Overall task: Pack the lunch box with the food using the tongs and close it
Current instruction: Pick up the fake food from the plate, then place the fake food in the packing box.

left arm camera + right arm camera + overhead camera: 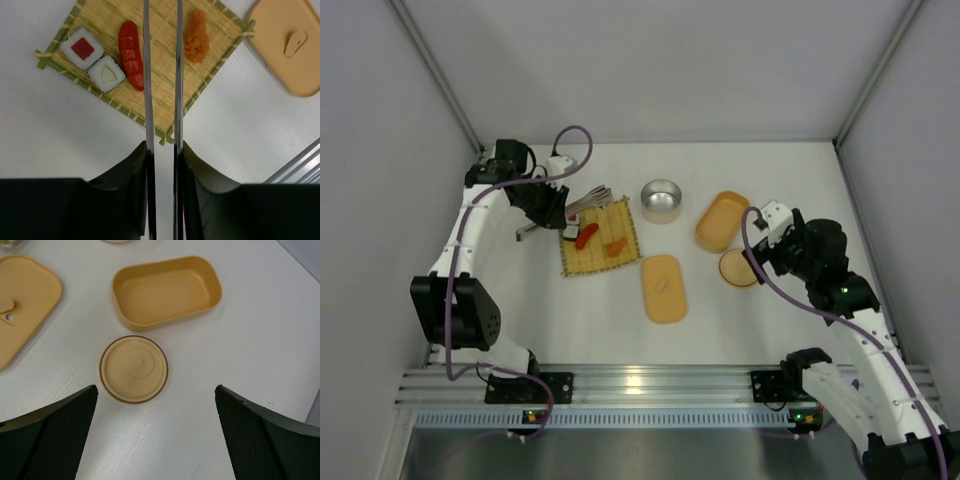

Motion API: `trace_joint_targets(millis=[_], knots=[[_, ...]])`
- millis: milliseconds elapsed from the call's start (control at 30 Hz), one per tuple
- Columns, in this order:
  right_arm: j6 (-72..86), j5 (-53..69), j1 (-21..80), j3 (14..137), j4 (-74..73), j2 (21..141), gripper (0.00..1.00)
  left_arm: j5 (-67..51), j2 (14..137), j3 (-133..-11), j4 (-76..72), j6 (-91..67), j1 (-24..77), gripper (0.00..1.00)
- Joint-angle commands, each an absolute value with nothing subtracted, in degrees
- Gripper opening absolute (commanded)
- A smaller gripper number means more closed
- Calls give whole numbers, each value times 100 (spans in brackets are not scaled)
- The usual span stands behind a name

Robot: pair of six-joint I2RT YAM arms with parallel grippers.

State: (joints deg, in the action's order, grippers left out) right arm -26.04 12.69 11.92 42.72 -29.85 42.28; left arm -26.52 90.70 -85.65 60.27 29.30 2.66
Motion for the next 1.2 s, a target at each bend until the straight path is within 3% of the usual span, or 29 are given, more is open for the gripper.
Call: trace_joint_targets(millis=[0,433,833,1000,1167], knots=[[-2356,1239,1020,4342,-2751,4271,99,-3076,8903,-9086,6153,2602,448,0],[-1811,1485,528,4386,-2892,4632,99,-2963,10105,-10001,5265,1749,1581,0],[-1433,1969,361,4772,-3120,4843,100,-2654,11118,-10424,4764,1538,1951,3],[-1345,2065,360,4869,-3120,4852,99,-2566,11346,-10581,4693,1529,1951,12],[-1309,2083,360,4852,-3059,4887,99,-2689,11426,-10784,4763,1459,1951,35]])
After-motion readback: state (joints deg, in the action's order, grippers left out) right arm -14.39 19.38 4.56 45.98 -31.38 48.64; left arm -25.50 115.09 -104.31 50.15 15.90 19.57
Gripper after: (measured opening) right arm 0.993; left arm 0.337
